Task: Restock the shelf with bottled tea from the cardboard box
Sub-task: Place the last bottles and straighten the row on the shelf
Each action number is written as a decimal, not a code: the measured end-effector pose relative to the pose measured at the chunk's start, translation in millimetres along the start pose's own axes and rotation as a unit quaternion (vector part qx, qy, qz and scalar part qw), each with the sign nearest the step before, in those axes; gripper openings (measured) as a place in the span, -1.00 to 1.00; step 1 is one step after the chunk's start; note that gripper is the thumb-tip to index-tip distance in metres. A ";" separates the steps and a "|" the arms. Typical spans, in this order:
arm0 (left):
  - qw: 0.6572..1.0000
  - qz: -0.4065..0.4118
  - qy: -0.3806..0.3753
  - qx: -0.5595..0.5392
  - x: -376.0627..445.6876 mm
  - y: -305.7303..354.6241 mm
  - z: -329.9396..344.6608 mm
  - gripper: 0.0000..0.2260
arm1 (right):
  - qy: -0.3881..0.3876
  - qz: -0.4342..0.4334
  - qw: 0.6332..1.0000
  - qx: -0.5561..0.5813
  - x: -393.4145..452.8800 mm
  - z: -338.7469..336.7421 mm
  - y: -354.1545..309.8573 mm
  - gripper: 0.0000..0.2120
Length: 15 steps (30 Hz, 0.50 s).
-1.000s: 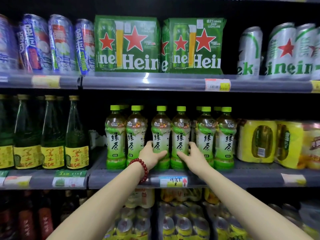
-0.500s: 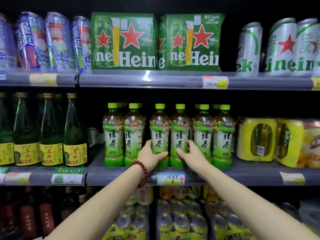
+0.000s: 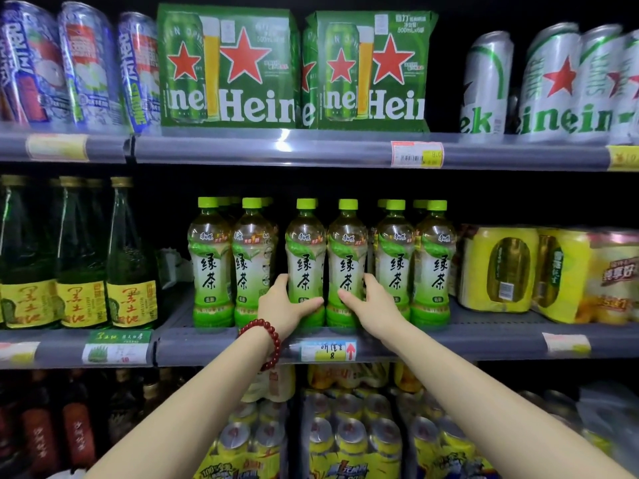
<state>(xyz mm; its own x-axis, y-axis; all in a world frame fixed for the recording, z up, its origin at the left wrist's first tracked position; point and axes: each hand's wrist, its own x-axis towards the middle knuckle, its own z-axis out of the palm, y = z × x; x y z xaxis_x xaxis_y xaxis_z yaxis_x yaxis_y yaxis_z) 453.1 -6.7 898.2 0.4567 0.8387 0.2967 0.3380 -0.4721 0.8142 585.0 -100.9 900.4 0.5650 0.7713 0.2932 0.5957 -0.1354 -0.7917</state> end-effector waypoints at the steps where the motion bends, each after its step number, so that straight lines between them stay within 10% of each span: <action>1: 1.000 0.000 0.004 0.002 -0.6 -0.5 0.7 -0.25 | 0.000 -0.002 1.000 -0.003 -0.6 -0.1 0.4 -0.27; 15: 0.990 0.029 0.018 0.135 -13.0 5.1 -8.5 -0.43 | 0.051 -0.081 0.980 -0.174 -13.9 -19.0 -1.1 -0.61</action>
<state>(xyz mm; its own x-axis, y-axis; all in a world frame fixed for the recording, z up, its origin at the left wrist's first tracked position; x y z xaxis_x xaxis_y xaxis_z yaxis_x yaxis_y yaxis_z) 441.9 -17.8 902.8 0.4542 0.8147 0.3604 0.5213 -0.5711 0.6341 587.3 -123.3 907.4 0.4904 0.7362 0.4664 0.8312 -0.2342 -0.5043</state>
